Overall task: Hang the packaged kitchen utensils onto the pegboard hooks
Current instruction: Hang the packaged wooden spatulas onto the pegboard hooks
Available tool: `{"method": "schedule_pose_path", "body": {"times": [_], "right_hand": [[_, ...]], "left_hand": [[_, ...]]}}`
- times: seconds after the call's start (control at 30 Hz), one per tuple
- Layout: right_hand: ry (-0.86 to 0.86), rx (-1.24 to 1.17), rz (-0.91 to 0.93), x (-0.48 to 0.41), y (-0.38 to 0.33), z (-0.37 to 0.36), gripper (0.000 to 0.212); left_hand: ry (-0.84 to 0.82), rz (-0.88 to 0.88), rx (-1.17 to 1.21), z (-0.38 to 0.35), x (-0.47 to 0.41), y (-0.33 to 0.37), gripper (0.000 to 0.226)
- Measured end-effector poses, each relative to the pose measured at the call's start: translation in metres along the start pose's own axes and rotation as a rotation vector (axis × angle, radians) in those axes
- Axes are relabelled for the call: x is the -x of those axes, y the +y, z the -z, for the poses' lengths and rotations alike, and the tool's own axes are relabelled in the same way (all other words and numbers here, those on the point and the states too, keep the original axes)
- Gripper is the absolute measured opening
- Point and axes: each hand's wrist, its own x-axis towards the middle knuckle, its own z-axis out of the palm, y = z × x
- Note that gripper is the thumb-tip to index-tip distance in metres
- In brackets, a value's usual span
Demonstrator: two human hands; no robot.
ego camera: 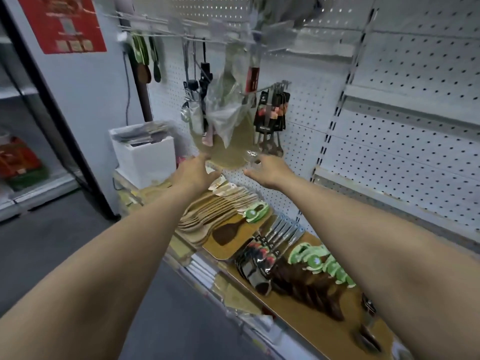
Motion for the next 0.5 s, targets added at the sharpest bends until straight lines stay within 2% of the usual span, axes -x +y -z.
{"method": "schedule_pose_path", "body": {"times": [0.17,0.3,0.5], "right_hand": [[-0.023,-0.088,-0.181,-0.062,-0.027,-0.061,0.069],[-0.090,-0.134,-0.306,-0.100,-0.053,-0.105,0.060],[-0.187,-0.168,-0.419,-0.150,-0.064,-0.172,0.057]], "left_hand": [[-0.147,-0.053,0.028,-0.023,-0.079,-0.081,0.059],[-0.285,-0.075,0.034,-0.037,-0.128,-0.139,0.061],[-0.464,0.014,0.139,-0.086,-0.184,-0.198,0.062]]}}
